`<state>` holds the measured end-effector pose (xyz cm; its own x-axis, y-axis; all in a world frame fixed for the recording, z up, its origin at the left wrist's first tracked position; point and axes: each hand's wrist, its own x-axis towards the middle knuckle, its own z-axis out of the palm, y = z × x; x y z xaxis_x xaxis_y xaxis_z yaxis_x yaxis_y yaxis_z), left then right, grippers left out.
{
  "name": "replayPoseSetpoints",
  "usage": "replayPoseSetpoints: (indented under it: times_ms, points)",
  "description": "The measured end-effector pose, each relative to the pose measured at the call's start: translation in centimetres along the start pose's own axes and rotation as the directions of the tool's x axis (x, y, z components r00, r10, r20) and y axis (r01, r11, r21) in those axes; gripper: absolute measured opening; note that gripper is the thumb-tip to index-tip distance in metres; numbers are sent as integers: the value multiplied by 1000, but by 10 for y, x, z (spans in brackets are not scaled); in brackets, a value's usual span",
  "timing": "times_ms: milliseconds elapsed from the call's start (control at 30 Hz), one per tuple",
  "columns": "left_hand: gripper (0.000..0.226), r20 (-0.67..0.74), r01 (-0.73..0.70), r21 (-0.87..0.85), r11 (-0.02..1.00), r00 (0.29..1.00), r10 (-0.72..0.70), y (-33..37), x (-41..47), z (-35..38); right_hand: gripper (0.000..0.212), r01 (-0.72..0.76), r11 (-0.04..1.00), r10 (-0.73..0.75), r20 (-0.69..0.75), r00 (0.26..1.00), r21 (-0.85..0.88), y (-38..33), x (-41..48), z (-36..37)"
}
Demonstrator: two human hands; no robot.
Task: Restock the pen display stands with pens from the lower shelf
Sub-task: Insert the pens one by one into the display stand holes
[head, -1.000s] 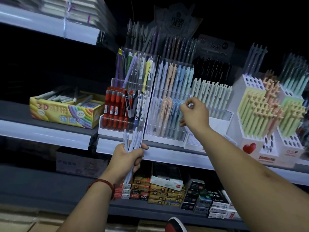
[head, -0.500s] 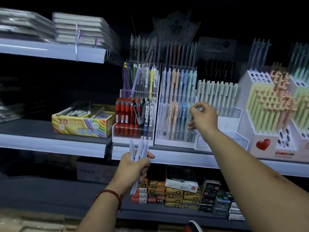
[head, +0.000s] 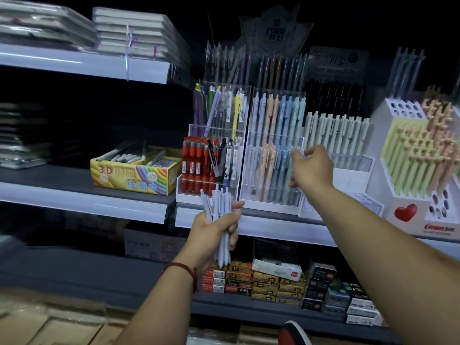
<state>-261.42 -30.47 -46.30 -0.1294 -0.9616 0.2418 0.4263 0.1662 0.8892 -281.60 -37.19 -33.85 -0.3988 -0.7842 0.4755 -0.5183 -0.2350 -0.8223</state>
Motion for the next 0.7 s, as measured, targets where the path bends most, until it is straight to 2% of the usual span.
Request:
replayPoseSetpoints:
  times_ms: [67,133,167,233,267,333,400,533,600,667,700]
  points:
    - [31,31,9,-42,999,999,-8,4,1,-1,26,100,992,-102,-27,994,-72,-2,-17,3]
    - [35,49,27,-84,996,999,-23,6,1,-3,18,203,979,-201,139,970,-3,-11,-39,7]
    - [35,56,34,-104,994,998,-28,7,1,-3,13,208,977,-212,296,931,47,-16,-50,10]
    - [26,84,48,-123,991,996,-37,9,1,-5,12,148,984,-176,599,781,96,-25,-67,17]
    - [19,105,52,-123,991,994,-39,10,1,-6,13,118,988,-154,681,716,99,-28,-73,20]
    - [11,144,55,-129,990,989,-36,11,0,-7,17,62,992,-121,738,664,106,-30,-79,27]
    - [16,142,52,-130,990,989,-33,13,0,-8,19,9,992,-98,741,664,124,-31,-80,31]
    - [16,99,11,-137,991,995,3,18,3,-8,14,-54,989,-61,699,713,141,-37,-76,30]
    - [24,80,-8,-141,990,997,19,18,4,-10,14,-126,974,-23,642,767,186,-45,-68,28]
    - [27,46,-25,-69,997,999,28,14,4,-16,12,-205,929,-1,556,831,308,-57,-54,22]
    - [23,16,-33,-17,999,999,33,9,4,-21,13,-193,914,-9,494,869,357,-63,-46,18]
